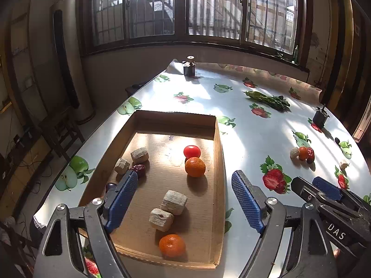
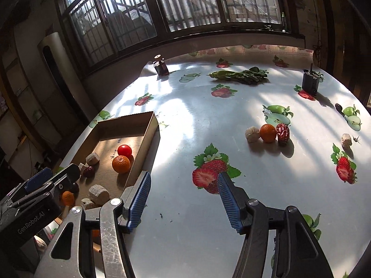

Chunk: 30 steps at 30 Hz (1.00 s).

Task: Organize fruits
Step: 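Move both tools back to the remaining fruit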

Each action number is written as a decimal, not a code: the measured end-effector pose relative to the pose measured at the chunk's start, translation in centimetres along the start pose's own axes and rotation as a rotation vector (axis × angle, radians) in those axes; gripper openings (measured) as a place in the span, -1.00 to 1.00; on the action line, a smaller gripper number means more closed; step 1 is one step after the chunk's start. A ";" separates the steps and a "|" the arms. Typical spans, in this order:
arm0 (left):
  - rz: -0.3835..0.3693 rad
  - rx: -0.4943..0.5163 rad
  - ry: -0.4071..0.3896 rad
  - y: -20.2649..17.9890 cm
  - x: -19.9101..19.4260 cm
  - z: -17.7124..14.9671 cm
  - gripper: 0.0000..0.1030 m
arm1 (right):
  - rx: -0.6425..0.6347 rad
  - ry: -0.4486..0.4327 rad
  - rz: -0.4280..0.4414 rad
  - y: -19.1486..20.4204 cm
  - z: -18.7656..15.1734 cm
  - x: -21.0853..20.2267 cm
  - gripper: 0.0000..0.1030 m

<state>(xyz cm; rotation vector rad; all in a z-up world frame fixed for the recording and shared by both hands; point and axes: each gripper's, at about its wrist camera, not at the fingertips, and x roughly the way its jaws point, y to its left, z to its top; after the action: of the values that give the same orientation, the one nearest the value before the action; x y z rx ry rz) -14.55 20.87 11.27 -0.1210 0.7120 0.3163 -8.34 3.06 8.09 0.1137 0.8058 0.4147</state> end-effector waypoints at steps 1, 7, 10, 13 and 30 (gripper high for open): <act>0.002 0.004 -0.002 -0.2 -0.2 0.0 0.60 | 0.001 0.001 0.001 -0.1 -0.1 -0.1 0.25; 0.005 0.024 -0.010 -1.2 -0.9 -0.3 0.60 | 0.003 -0.008 0.008 -0.6 -0.8 -0.9 0.28; 0.001 0.031 -0.008 -1.6 -1.0 -0.5 0.60 | 0.006 -0.010 0.009 -0.8 -1.0 -1.1 0.29; -0.004 0.035 -0.001 -1.8 -1.0 -0.6 0.60 | 0.011 -0.008 0.008 -1.2 -1.1 -1.1 0.29; -0.123 0.018 0.084 -3.4 2.3 -1.0 0.61 | 0.104 -0.012 -0.293 -16.6 -1.3 -5.5 0.31</act>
<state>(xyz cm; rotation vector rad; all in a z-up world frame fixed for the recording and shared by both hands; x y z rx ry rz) -12.39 17.99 8.98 -0.1615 0.7870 0.1883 -7.43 -14.40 6.71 0.0929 0.8180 0.0952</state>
